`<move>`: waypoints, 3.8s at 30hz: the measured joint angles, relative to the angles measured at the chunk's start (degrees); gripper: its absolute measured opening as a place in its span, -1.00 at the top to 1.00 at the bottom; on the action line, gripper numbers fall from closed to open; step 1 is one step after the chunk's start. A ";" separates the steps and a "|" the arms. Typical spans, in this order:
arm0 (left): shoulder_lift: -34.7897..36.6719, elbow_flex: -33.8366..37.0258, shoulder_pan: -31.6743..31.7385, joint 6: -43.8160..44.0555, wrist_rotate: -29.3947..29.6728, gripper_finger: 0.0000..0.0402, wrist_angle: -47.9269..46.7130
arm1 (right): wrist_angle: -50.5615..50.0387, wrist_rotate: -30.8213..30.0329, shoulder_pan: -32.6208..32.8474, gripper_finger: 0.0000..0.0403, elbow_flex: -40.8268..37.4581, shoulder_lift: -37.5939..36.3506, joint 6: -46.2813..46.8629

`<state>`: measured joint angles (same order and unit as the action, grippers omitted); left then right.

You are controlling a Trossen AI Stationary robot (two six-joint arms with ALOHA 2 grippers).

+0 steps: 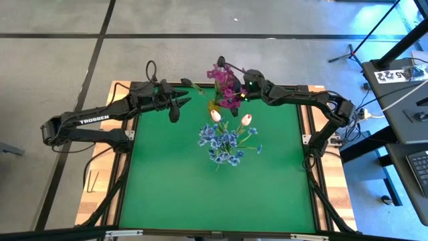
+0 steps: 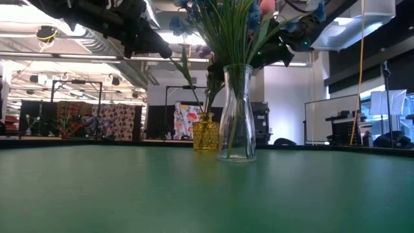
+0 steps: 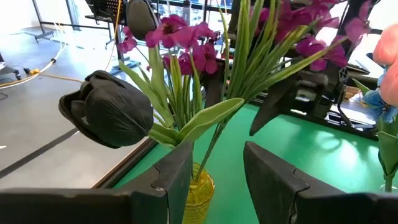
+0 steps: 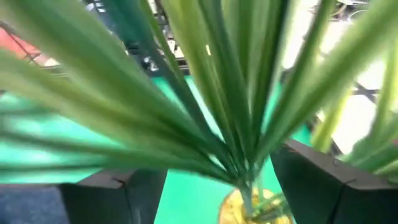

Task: Sort flowers into vase by color
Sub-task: Put the violet flowers in the yellow vase, then return to Home Position

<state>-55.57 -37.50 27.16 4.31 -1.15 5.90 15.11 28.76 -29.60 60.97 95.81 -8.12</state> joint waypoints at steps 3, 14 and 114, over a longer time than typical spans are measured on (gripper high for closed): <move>0.00 -0.04 0.00 0.01 0.01 0.29 -0.33 | -2.89 1.81 0.04 -0.37 1.39 0.00 -0.07; 0.00 -0.04 0.00 0.01 0.01 0.29 -0.29 | -3.94 0.67 1.28 -0.38 1.12 0.38 -0.09; 37.47 15.63 -7.45 1.58 1.95 1.00 -5.31 | -19.61 -16.46 1.51 0.94 -46.29 -95.65 8.11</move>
<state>-18.10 -21.87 19.70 5.89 0.80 0.59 -4.51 12.29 -28.10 14.68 0.16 -0.01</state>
